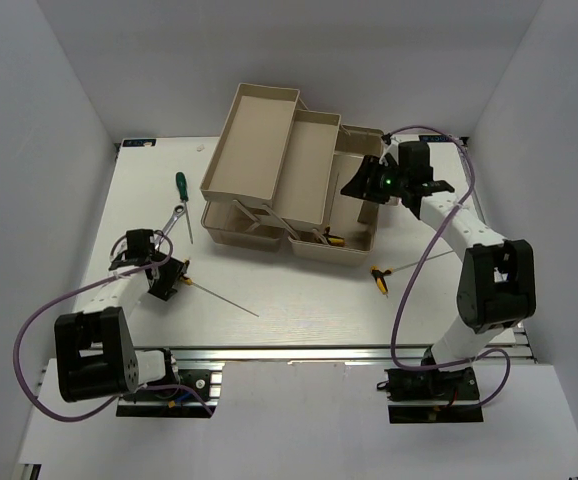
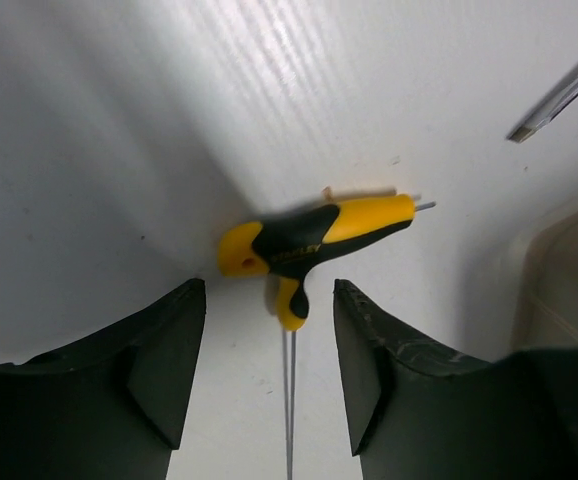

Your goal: Sort the tools into containers

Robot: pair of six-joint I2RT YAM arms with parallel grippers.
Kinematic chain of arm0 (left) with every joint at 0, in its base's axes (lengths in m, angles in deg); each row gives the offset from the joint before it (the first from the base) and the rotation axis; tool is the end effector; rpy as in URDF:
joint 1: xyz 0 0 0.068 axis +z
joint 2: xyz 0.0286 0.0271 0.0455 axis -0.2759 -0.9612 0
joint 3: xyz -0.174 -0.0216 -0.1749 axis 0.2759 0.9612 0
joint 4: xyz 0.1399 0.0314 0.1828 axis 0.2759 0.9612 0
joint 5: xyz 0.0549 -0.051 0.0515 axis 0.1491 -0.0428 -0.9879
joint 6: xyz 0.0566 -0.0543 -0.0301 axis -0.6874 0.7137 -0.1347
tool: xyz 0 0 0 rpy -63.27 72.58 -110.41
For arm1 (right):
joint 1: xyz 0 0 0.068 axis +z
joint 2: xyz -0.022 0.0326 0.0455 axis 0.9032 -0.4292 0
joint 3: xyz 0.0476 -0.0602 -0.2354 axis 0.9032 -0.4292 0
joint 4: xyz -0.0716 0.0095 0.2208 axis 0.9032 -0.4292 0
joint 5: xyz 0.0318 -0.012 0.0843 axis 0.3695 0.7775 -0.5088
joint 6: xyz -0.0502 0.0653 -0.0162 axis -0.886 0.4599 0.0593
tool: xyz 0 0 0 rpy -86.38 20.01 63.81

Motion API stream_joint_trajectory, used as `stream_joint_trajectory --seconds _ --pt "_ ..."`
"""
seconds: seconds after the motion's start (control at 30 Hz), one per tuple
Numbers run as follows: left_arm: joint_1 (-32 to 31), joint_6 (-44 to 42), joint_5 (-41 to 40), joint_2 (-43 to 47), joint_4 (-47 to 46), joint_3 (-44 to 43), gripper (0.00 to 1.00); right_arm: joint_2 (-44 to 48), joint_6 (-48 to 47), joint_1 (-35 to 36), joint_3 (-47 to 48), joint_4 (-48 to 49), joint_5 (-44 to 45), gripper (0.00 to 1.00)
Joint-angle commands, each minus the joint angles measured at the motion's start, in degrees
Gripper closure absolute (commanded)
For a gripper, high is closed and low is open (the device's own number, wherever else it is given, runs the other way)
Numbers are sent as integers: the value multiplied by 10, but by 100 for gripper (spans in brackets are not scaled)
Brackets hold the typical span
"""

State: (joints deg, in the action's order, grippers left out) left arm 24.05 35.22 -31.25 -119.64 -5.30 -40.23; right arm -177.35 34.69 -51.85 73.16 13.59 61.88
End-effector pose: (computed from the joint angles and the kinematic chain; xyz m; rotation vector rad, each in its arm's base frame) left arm 0.2102 0.0316 0.1161 -1.4390 2.3166 -0.2081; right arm 0.3672 0.1137 0.2445 -0.0456 2.1722 0.8221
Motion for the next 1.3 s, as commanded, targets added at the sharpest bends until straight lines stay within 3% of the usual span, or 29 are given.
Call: stream_joint_trajectory --seconds 0.0,0.33,0.63,0.87,1.1,1.27 --pt "0 -15 -12 -29 -15 -11 36 51 -19 -8 -2 26 -23 44" --pt "-34 -33 -35 -112 -8 -61 42 178 -62 -36 -86 13 -33 43" --pt "-137 -47 -90 -151 22 -78 44 214 -67 -67 -137 6 -33 42" --pt "-164 -73 -143 -193 48 -98 45 222 -63 -72 -147 5 -36 42" --pt "-165 -81 -186 -223 60 -84 54 229 -62 -77 -154 3 -37 42" --pt "-165 -81 -175 -220 66 -79 71 240 -60 -79 -166 3 -39 42"
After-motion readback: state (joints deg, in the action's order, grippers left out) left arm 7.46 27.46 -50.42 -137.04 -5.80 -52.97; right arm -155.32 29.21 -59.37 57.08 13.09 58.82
